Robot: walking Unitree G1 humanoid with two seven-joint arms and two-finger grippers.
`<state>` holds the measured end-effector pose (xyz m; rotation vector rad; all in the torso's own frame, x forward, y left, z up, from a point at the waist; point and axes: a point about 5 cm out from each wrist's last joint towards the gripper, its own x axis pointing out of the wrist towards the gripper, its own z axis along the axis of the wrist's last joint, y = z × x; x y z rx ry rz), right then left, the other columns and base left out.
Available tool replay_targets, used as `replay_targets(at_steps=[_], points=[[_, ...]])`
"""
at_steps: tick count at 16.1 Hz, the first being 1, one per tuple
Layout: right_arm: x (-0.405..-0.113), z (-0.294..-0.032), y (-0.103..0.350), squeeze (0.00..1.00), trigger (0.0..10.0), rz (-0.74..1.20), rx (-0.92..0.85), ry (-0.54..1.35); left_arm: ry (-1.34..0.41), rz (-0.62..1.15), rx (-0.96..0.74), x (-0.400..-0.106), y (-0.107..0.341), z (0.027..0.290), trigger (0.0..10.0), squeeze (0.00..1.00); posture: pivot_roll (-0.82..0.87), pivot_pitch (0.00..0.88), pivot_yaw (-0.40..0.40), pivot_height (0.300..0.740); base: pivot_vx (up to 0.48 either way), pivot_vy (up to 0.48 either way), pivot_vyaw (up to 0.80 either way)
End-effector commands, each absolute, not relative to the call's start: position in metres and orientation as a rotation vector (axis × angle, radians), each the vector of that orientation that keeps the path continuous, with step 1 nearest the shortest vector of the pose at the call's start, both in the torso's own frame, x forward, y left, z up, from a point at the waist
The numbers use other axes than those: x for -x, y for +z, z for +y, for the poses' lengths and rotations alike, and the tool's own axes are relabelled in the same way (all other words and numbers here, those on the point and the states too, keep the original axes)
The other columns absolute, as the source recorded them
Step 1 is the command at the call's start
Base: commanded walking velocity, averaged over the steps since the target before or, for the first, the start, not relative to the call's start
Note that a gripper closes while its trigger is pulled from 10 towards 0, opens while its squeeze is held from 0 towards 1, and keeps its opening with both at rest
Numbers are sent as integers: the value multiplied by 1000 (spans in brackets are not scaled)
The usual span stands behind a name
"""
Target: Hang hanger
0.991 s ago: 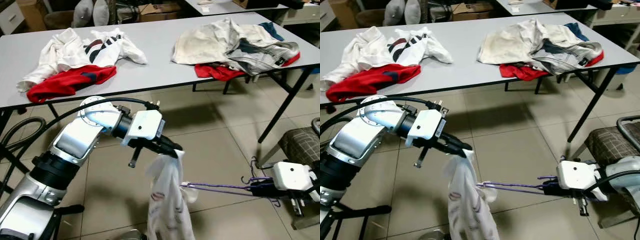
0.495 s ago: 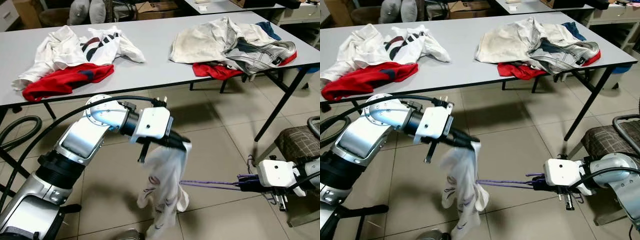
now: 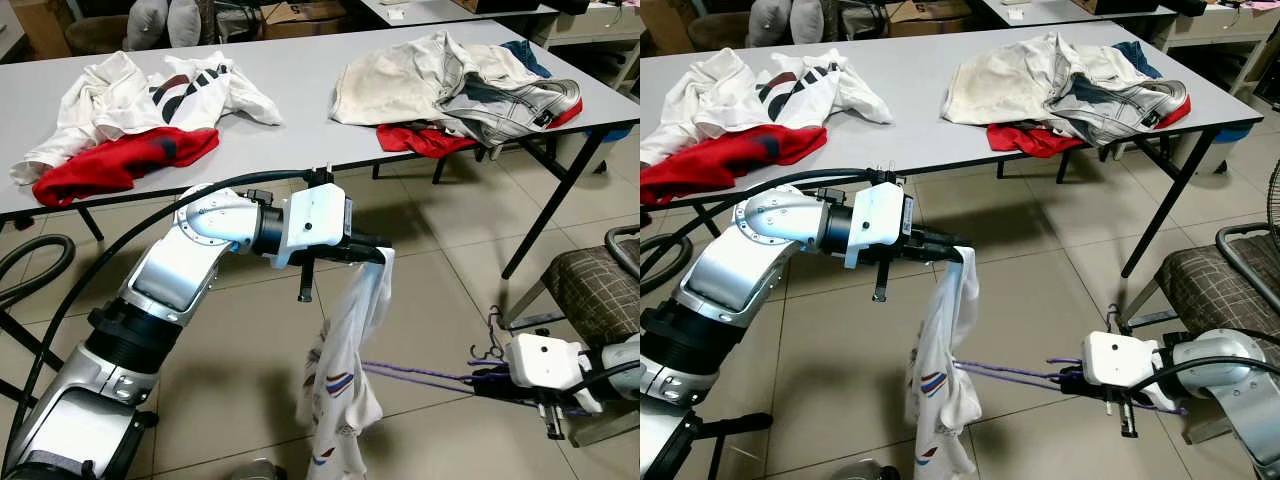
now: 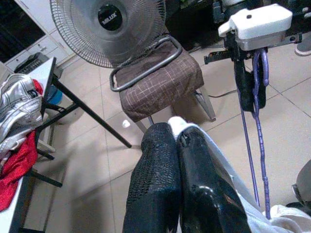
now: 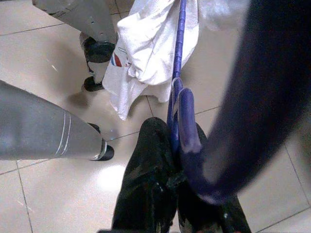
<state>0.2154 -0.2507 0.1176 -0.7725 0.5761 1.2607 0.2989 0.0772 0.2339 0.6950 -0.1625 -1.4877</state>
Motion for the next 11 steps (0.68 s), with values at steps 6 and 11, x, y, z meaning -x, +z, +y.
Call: replay_targets(at_steps=[6, 11], points=[[-212, -243, 92, 0, 10000, 658, 653, 1206, -1419, -279, -640, -293, 272, 77, 10000, 0, 13, 86, 27, 740, 0, 0, 0], [-203, -251, 83, 0, 10000, 716, 638, 1165, -1193, -312, -583, -310, 286, 81, 10000, 0, 11, 85, 24, 740, 0, 0, 0]])
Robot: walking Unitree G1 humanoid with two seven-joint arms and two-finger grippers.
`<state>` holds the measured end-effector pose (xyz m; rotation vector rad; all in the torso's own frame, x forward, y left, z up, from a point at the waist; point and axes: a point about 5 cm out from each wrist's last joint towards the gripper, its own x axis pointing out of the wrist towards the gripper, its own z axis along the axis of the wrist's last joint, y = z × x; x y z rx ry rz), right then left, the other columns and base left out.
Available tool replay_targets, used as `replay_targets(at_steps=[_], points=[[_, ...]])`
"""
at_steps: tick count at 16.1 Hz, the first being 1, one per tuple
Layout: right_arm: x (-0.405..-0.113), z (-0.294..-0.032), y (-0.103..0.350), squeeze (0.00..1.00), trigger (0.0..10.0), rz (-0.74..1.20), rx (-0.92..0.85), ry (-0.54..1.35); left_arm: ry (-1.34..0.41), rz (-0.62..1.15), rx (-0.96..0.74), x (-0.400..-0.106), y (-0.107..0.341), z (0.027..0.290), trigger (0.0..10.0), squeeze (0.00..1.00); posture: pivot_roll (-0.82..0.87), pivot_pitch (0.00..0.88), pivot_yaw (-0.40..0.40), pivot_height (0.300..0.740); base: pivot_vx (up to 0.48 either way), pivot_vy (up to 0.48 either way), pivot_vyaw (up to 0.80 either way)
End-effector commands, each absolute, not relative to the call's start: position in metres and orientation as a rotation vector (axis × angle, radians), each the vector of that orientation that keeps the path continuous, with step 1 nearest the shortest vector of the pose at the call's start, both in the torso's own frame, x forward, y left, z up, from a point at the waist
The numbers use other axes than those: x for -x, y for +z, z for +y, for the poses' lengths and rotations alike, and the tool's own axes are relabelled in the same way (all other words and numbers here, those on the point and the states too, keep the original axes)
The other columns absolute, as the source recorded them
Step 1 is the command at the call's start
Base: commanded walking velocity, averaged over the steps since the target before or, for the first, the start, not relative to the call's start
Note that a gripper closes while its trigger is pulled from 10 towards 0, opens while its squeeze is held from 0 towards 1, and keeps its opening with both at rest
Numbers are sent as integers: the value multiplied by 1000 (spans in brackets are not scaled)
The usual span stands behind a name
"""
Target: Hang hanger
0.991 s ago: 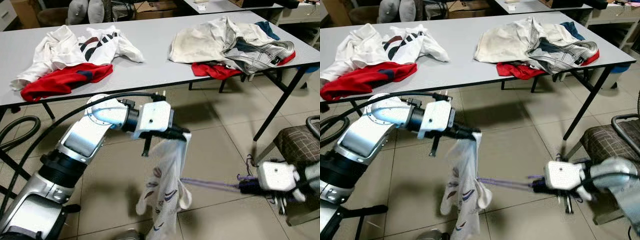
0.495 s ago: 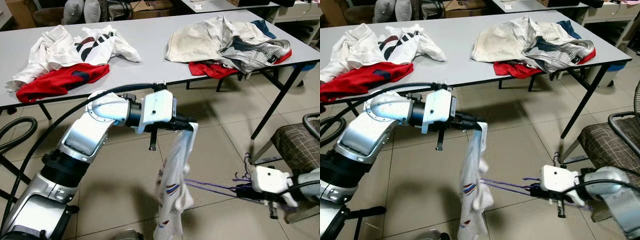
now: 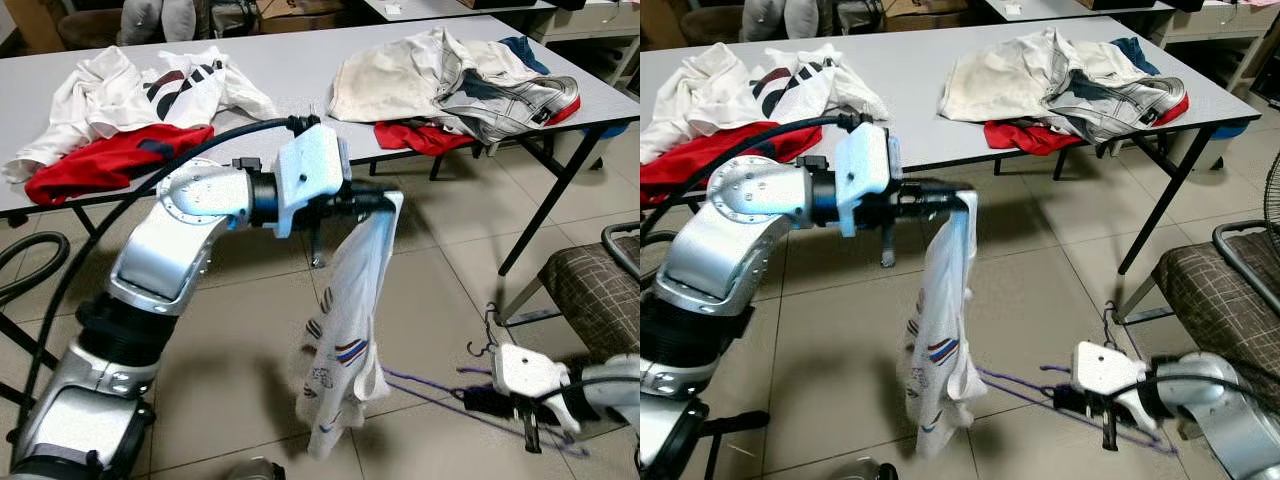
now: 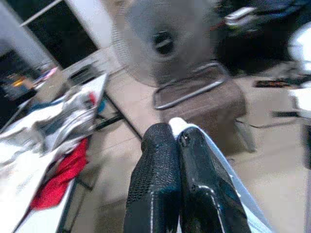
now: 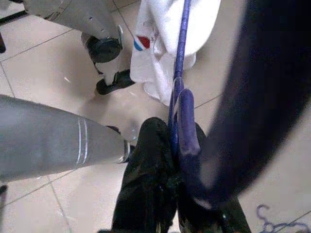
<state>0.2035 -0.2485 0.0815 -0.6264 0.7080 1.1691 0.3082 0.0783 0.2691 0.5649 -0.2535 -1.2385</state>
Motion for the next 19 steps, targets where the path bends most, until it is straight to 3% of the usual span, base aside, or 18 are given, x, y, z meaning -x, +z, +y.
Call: replay_targets(at_steps=[1, 2, 5, 10, 13, 19], points=[[-203, -257, 84, 0, 10000, 720, 645, 1118, -1121, -310, -567, -316, 289, 84, 10000, 0, 11, 84, 22, 740, 0, 0, 0], [-202, -260, 88, 0, 10000, 693, 623, 1070, -1075, -300, -560, -320, 289, 86, 10000, 0, 14, 83, 18, 740, 0, 0, 0], [-192, -251, 130, 0, 10000, 445, 337, 982, -992, -268, -525, -325, 281, 89, 10000, 0, 12, 81, 17, 740, 0, 0, 0], [-172, -252, 138, 0, 10000, 395, 287, 908, -985, -263, -485, -324, 274, 87, 10000, 0, -14, 79, 38, 740, 0, 0, 0], [-188, -235, 151, 0, 10000, 204, 312, 674, -938, -260, -475, -328, 272, 86, 10000, 0, -16, 73, 33, 740, 0, 0, 0], [-178, -208, 141, 0, 10000, 152, 283, 565, -911, -261, -459, -330, 258, 86, 10000, 0, -19, 61, 44, 740, 0, 0, 0]])
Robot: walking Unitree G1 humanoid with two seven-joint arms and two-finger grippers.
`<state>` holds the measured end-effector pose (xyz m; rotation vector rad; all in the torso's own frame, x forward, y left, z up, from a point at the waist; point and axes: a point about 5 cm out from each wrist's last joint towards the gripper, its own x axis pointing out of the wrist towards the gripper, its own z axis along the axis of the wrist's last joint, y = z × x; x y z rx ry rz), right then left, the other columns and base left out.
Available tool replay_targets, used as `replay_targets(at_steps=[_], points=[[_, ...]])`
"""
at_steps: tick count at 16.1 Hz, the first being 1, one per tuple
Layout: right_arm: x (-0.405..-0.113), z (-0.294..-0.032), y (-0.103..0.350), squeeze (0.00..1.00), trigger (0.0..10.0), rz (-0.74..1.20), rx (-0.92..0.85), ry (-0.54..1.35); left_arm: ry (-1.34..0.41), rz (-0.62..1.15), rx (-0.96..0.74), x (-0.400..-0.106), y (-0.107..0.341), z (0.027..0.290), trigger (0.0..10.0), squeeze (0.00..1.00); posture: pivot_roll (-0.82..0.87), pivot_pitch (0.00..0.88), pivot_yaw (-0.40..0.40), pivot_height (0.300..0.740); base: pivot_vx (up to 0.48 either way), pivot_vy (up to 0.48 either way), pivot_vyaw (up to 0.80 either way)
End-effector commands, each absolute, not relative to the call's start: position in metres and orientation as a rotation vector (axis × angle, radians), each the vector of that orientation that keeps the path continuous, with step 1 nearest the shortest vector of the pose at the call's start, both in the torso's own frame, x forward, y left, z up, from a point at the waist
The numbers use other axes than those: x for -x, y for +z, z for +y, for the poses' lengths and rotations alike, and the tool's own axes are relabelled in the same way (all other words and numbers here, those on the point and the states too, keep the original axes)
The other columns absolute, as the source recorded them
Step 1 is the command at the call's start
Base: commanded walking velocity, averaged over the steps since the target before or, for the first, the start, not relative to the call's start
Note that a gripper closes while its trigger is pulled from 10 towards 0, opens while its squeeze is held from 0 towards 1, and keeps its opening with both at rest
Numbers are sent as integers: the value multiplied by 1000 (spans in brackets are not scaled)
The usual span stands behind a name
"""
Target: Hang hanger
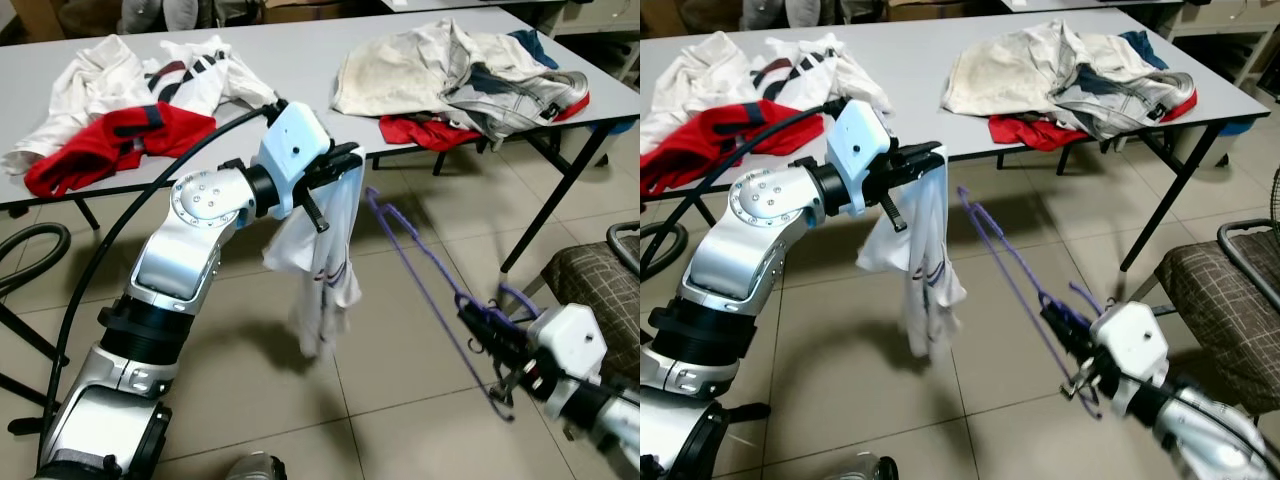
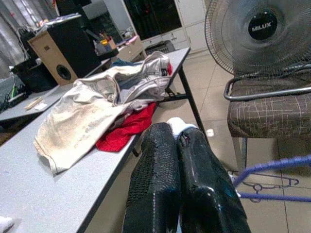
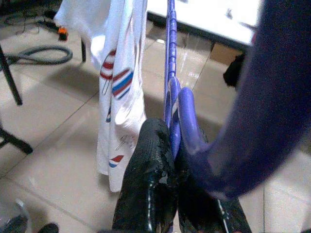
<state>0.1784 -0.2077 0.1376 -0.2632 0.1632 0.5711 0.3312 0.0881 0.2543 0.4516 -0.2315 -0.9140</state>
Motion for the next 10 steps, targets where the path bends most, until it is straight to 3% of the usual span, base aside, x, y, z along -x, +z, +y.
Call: replay_targets(at_steps=[1, 10], points=[[-178, -207, 141, 0, 10000, 150, 284, 567, -914, -264, -456, -329, 258, 86, 10000, 0, -22, 60, 48, 740, 0, 0, 0], [-160, -175, 150, 0, 10000, 98, 210, 729, -839, -196, -515, -341, 244, 98, 10000, 0, -26, 62, 47, 740, 0, 0, 0]])
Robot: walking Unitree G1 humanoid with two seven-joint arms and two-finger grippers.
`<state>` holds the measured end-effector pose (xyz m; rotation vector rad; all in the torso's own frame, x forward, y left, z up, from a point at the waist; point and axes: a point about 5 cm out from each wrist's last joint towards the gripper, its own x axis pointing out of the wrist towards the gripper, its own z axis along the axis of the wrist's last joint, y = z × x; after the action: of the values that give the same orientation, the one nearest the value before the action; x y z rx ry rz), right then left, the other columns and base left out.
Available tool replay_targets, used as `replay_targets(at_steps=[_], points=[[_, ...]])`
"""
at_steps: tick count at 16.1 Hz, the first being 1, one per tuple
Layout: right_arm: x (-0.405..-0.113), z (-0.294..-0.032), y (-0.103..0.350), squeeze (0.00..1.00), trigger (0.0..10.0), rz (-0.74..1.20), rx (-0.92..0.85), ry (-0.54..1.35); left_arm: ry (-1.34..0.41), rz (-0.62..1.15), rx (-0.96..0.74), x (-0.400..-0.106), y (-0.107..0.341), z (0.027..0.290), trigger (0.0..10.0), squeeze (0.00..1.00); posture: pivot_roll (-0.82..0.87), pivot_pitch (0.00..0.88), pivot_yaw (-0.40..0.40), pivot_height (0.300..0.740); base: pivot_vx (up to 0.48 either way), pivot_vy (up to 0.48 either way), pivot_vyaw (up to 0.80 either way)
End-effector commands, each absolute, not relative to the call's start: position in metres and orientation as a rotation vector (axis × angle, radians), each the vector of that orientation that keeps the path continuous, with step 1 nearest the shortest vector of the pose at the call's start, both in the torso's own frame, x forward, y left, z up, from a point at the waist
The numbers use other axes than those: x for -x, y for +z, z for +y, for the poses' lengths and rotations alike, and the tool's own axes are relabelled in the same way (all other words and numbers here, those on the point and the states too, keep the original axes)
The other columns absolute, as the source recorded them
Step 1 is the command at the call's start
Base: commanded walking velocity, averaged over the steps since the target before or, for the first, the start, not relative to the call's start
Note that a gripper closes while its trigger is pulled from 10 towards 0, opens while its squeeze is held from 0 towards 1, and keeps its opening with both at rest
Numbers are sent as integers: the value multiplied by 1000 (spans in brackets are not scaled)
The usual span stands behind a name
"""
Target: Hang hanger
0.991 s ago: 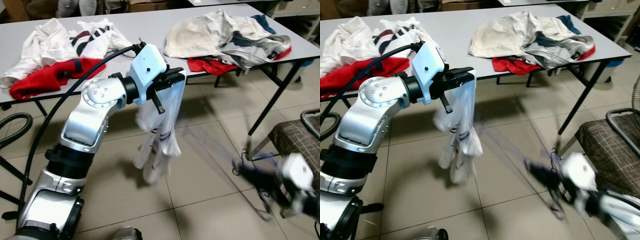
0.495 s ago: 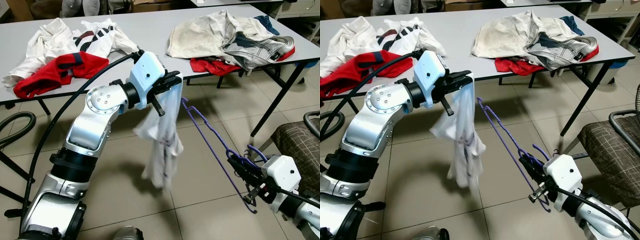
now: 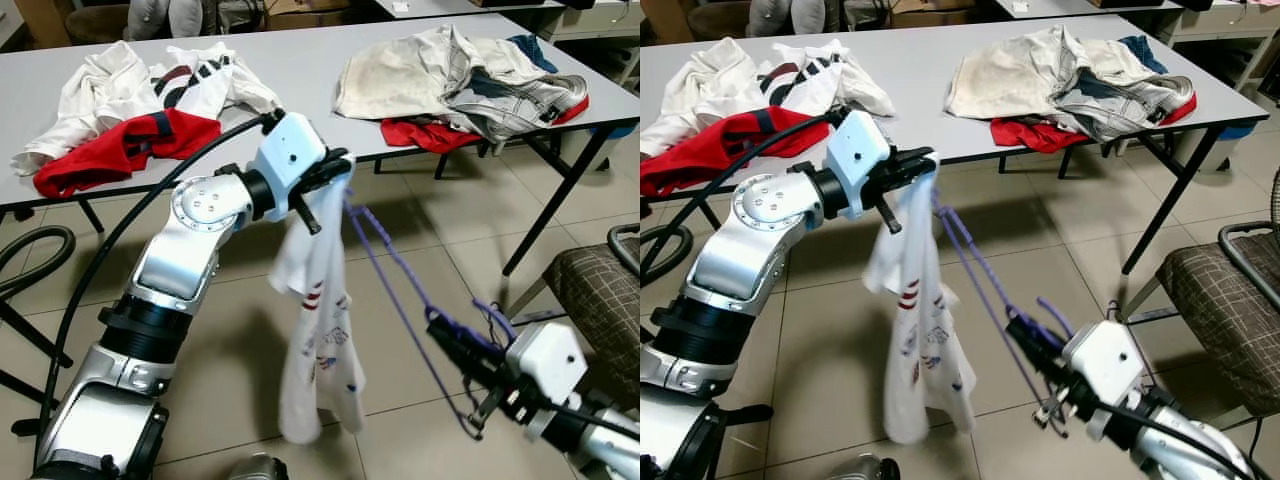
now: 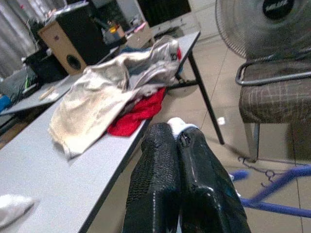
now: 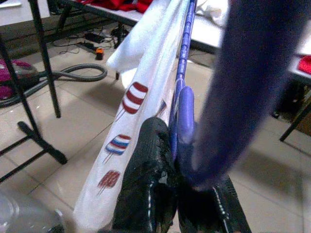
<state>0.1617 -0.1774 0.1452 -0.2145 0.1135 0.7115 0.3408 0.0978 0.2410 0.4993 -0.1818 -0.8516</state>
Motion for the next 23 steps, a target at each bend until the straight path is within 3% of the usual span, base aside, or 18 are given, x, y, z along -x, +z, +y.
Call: replay_targets(at_steps=[1, 14, 20, 23], points=[[-160, -175, 149, 0, 10000, 105, 211, 728, -830, -195, -514, -341, 244, 100, 10000, 0, -26, 62, 46, 740, 0, 0, 0], [-150, -216, 135, 0, 10000, 259, 280, 644, -846, -111, -569, -350, 231, 127, 10000, 0, -32, 51, 57, 740, 0, 0, 0], [-160, -233, 126, 0, 10000, 350, 373, 646, -1095, -172, -582, -334, 235, 111, 10000, 0, -31, 44, 63, 740, 0, 0, 0], [-165, -236, 126, 0, 10000, 373, 413, 737, -1172, -195, -619, -331, 241, 111, 10000, 0, -28, 53, 65, 740, 0, 0, 0]])
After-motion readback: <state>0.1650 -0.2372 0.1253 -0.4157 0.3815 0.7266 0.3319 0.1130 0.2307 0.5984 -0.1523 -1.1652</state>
